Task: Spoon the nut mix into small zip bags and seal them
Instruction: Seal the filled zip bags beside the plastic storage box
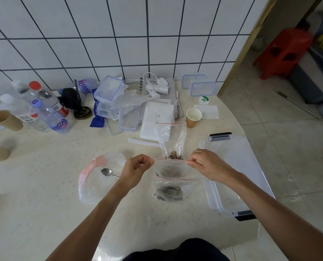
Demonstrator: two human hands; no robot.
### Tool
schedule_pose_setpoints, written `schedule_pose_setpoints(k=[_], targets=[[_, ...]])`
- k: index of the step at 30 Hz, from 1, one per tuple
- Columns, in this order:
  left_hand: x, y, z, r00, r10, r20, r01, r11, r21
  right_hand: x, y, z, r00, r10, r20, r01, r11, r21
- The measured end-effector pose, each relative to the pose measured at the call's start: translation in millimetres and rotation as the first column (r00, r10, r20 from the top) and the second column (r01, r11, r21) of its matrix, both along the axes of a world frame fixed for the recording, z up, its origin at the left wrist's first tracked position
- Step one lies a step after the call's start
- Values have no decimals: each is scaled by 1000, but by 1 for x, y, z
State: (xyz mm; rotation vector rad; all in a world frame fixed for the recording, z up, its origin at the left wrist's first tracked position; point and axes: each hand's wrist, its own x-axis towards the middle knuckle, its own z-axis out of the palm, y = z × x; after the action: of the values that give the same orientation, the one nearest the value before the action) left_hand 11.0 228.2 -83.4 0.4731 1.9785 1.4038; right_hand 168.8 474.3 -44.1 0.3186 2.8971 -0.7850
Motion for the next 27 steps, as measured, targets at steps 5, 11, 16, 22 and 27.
schedule_pose_setpoints(k=[5,11,16,22,27], targets=[[1,6,0,998,-53,37,55,997,-46,-1,2,-2,996,-39,75,45,996,-75],[-4,7,3,997,-81,14,81,996,-46,-3,10,-1,993,-85,77,96,982,-163],[-19,16,1,997,15,81,-13,1000,-18,-24,19,2,973,-226,33,226,933,-280],[-47,51,5,982,47,184,-37,998,-55,-76,34,-12,888,-457,52,439,808,-393],[-57,83,5,945,70,320,-52,996,-66,-103,39,-33,794,-567,218,568,563,-601]])
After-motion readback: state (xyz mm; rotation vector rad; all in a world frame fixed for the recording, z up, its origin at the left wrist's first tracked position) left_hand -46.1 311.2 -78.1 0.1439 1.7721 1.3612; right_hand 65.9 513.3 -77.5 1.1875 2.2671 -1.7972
